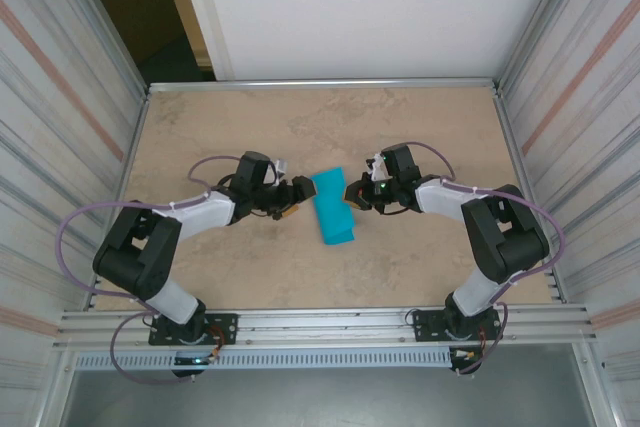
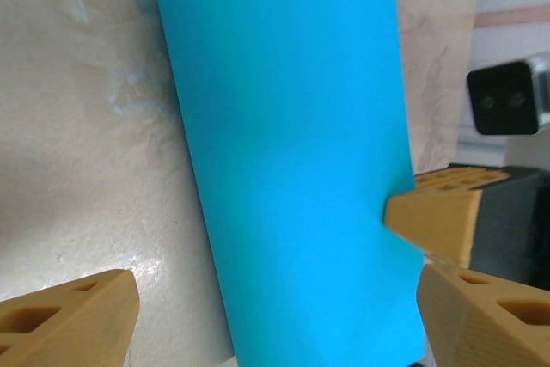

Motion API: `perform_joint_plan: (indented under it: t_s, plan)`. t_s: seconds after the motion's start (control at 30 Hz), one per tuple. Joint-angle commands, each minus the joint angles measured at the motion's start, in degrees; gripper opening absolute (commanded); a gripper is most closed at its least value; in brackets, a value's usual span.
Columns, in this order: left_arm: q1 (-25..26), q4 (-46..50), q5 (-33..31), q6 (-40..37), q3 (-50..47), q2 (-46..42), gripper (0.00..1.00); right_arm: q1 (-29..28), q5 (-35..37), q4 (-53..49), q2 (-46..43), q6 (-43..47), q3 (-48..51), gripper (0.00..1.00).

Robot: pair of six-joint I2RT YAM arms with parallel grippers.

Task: Fold a paper plane with a square sheet of paper (pick it up from the middle)
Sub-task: First fold in half a square sheet of paper at the center of the table.

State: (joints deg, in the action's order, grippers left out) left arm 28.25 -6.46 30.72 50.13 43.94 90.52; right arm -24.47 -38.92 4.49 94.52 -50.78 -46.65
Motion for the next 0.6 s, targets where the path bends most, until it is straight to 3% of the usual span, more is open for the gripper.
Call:
perform_joint_plan:
  t_s: [0.0, 0.23, 0.57]
  plan:
    - [1.4, 4.8, -2.2, -2.1, 2.1, 1.3, 0.84, -1.0, 0.8, 0.8, 1.6, -0.3, -1.9, 0.0]
    - [4.7, 1.7, -3.3, 2.0, 3.2, 4.8, 0.79, -1.9, 1.8, -1.4, 5.1, 1.4, -4.3, 0.0]
    - [6.0, 4.5, -6.2, 2.0, 8.2, 10.0, 0.62, -1.1, 2.2, -0.8, 5.9, 1.3, -2.9, 0.0]
